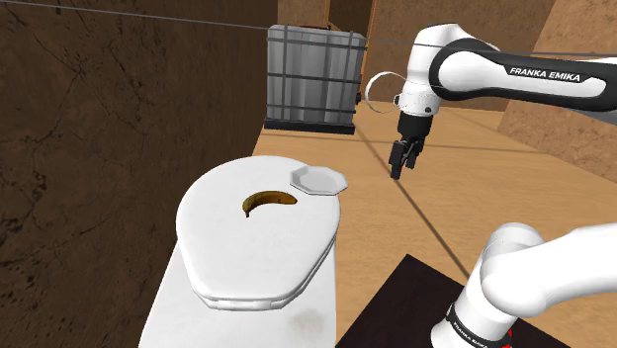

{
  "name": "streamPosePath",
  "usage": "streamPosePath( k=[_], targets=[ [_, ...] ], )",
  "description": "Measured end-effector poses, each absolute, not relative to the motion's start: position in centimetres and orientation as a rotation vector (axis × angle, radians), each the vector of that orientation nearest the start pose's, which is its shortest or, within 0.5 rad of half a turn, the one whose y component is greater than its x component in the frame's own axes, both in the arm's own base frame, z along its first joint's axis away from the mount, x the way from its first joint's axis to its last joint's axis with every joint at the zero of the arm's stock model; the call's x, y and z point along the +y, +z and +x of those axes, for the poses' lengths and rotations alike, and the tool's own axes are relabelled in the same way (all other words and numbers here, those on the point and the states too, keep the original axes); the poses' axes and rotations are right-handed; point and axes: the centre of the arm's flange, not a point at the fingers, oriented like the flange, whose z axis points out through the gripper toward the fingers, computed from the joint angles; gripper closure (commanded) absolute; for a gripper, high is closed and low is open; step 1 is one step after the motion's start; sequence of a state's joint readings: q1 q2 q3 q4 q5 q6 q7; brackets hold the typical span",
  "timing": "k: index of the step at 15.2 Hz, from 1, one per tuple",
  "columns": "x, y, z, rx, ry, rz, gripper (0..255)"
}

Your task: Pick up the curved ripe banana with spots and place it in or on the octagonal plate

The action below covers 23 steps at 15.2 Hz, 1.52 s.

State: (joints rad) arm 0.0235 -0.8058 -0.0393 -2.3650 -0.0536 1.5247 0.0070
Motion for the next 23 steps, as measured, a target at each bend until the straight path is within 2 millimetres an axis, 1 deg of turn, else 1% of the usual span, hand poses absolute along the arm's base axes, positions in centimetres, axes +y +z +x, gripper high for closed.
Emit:
streamPosePath(
  k=[1,2,4,7,8,9,10,11,15,21,23],
  targets=[
    [-1.4,58.8,29.7,0.019,0.055,-3.166,0],
    [-1.1,58.6,30.2,0.003,0.055,-3.165,0],
    [-0.2,57.9,32.2,-0.047,0.054,-3.161,0],
    [1.6,57.3,35.1,-0.137,0.048,-3.151,0],
    [2.3,57.1,36.1,-0.167,0.047,-3.147,0],
    [3.0,56.4,37.3,-0.199,0.047,-3.143,0],
    [3.5,56.3,38.0,-0.230,0.045,-3.138,0],
    [4.3,55.8,39.3,-0.261,0.043,-3.133,0],
    [6.9,54.8,43.3,-0.383,0.035,-3.110,0],
    [12.1,52.7,48.8,-0.564,0.025,-3.067,0],
    [14.4,52.2,50.5,-0.623,0.023,-3.050,0]
  ],
)
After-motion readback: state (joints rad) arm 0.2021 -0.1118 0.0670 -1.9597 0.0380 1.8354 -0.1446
